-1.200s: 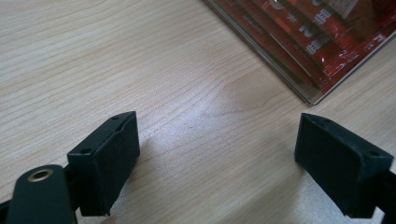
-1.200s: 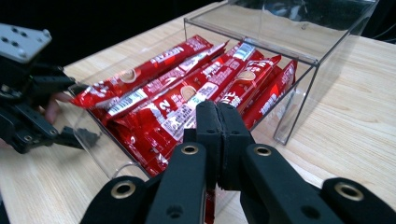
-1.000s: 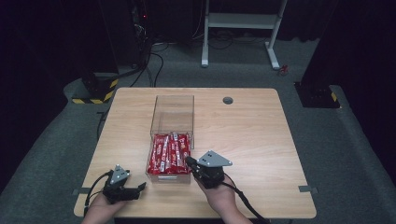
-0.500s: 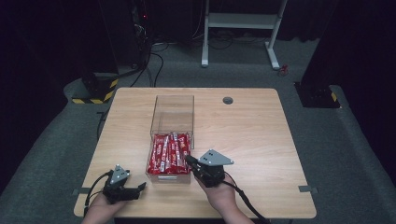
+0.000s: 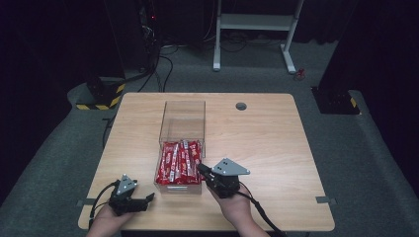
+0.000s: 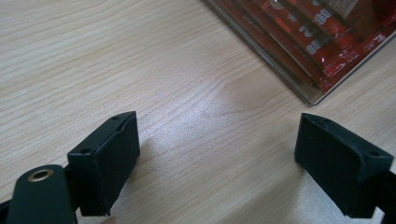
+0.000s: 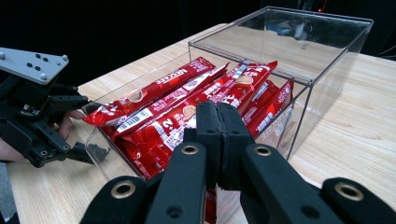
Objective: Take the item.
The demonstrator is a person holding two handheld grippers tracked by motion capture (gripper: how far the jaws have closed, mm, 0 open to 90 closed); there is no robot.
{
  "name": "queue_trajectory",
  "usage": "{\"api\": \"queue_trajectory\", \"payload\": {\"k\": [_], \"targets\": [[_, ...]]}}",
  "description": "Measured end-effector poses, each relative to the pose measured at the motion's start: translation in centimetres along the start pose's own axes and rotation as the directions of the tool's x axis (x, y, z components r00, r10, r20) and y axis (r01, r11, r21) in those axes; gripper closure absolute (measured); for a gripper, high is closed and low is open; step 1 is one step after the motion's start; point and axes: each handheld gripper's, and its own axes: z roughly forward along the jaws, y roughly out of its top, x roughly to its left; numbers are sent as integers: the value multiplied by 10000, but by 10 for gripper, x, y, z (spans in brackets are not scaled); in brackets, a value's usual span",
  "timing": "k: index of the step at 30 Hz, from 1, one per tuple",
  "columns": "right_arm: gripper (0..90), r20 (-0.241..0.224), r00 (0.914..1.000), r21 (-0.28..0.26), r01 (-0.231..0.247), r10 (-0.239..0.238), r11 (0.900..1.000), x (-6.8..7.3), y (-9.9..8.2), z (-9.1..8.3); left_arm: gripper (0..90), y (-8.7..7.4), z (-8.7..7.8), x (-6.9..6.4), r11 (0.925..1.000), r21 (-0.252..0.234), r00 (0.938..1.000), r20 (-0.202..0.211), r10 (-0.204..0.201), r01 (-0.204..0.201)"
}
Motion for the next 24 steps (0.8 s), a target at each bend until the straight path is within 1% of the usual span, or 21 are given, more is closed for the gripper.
{"api": "queue_trajectory", "payload": {"k": [7, 17, 24], "targets": [[896, 76, 9999, -157, -76, 77, 9998, -4, 2, -4, 143, 0, 0, 0, 10000, -4, 10000, -2, 6, -6], [896, 283, 9995, -372, -158, 169, 9992, -13, 4, -10, 143, 0, 0, 0, 10000, -4, 10000, 4, -11, 11], [896, 445, 9988, -395, -205, 222, 9990, -18, 5, -13, 143, 0, 0, 0, 10000, 3, 10000, 0, -5, 5]]}}
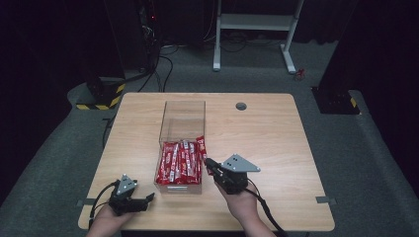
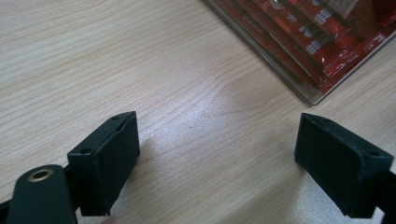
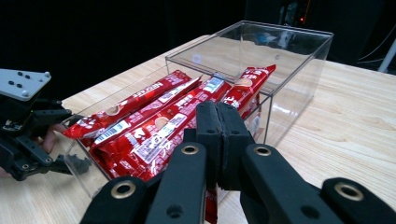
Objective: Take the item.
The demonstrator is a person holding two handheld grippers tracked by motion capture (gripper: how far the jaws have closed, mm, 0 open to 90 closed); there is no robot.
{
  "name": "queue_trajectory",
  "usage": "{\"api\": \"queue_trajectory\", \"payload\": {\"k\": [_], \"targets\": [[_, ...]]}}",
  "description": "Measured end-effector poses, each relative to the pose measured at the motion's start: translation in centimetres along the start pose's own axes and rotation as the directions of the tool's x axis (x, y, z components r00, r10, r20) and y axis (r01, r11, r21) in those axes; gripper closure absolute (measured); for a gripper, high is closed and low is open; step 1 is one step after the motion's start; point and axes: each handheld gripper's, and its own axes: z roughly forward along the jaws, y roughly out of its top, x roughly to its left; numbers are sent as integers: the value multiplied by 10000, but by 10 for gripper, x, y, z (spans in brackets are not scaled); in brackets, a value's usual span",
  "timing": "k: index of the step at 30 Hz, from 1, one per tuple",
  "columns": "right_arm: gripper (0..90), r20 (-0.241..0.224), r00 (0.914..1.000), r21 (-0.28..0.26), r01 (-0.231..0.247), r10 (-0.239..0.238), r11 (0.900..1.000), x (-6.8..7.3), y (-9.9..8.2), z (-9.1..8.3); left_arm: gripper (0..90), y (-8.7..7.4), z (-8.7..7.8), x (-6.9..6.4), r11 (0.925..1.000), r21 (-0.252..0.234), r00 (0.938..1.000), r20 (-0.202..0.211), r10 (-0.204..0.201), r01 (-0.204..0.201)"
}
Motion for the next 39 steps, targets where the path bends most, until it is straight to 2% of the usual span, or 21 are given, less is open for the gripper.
{"api": "queue_trajectory", "payload": {"k": [13, 25, 39], "targets": [[897, 292, 9996, -49, -48, 50, 10000, -9, 0, -1, 143, 0, 0, 0, 10000, 0, 10000, -1, -5, 5], [897, 623, 9977, 23, -281, 279, 9996, -22, -4, 1, 143, 0, 0, 0, 10000, -7, 10000, 0, 1, -1], [897, 1027, 9940, 397, -426, 384, 9983, -36, -13, 11, 144, 0, 0, 0, 10000, 3, 10000, 18, -10, 9]]}}
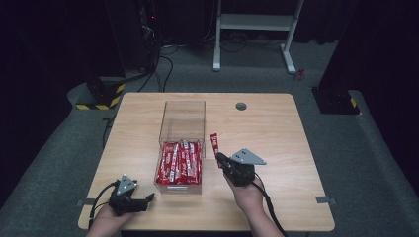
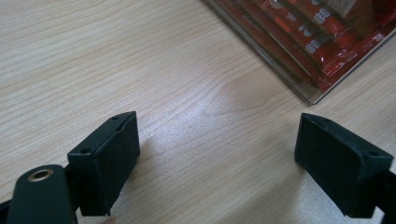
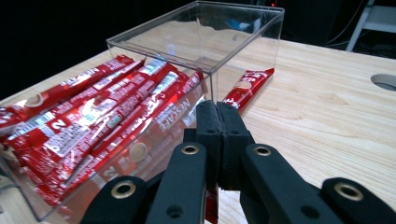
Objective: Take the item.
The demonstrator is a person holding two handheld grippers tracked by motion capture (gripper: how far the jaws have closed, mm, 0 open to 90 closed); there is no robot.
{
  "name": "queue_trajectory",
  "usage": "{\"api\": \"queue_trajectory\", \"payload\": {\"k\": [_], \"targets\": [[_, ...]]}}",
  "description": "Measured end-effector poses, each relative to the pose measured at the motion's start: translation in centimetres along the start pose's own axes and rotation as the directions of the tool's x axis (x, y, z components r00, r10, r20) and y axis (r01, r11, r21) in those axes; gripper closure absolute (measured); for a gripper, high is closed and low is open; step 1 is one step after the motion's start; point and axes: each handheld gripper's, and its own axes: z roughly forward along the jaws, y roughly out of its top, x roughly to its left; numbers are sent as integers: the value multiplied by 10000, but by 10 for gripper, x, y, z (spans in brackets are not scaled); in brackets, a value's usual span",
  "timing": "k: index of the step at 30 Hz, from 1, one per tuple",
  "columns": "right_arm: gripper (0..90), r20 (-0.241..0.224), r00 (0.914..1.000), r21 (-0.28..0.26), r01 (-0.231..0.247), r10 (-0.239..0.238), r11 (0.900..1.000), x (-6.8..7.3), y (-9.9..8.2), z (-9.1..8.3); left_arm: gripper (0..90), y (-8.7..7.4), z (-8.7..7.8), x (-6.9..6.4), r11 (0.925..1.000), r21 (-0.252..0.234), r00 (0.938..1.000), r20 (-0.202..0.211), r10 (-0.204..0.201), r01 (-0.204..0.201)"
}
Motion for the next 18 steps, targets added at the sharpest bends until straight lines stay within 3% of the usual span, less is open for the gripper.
{"api": "queue_trajectory", "payload": {"k": [13, 18], "targets": [[897, 249, 9995, 511, -213, 200, 9985, -8, -13, 16, 144, 0, 0, 0, 10000, -4, 10000, -16, -19, 19], [896, 401, 9992, 791, -58, 26, 9969, -10, -19, 24, 144, 0, 0, 0, 10000, -1, 10000, -23, -2, 2]]}}
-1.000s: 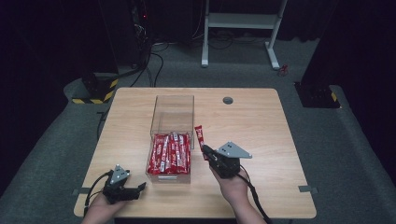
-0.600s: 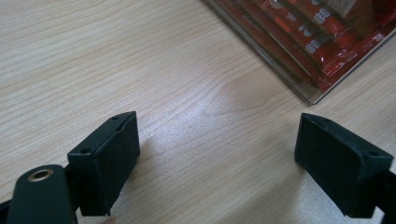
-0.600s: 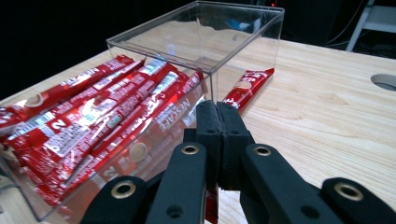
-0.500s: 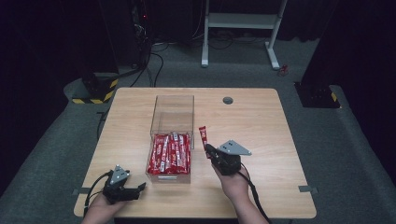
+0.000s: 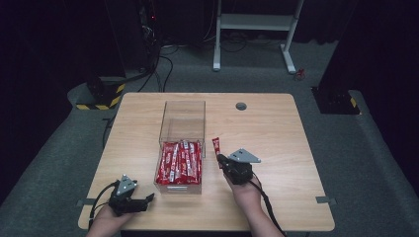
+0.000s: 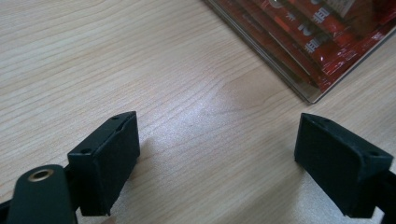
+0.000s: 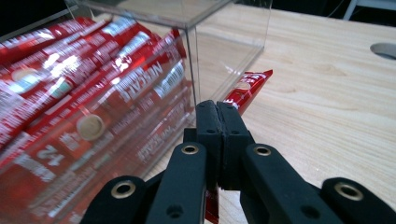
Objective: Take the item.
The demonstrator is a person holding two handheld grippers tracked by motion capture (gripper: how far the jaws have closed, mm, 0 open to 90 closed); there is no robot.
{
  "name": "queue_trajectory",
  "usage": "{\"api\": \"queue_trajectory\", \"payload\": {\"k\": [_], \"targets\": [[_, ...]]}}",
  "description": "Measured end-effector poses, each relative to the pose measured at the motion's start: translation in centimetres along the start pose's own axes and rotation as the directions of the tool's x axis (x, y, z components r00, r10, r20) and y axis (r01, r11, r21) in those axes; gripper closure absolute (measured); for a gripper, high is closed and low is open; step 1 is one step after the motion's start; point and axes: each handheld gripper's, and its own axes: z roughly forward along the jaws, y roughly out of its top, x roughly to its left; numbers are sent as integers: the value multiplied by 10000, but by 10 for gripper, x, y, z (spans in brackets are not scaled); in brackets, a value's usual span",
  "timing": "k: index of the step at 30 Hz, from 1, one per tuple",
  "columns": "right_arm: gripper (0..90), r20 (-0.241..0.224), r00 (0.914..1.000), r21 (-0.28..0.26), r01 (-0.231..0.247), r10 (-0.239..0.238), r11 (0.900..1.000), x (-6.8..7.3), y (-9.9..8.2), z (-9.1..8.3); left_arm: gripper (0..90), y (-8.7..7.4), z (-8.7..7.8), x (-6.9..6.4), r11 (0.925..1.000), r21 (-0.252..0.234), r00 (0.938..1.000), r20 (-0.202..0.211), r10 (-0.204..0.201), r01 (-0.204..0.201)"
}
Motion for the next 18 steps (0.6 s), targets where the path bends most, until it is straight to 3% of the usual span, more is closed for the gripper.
{"api": "queue_trajectory", "payload": {"k": [18], "targets": [[895, 369, 9992, 726, -179, 153, 9972, -11, -16, 21, 144, 0, 0, 0, 10000, 6, 10000, 0, -33, 33]]}}
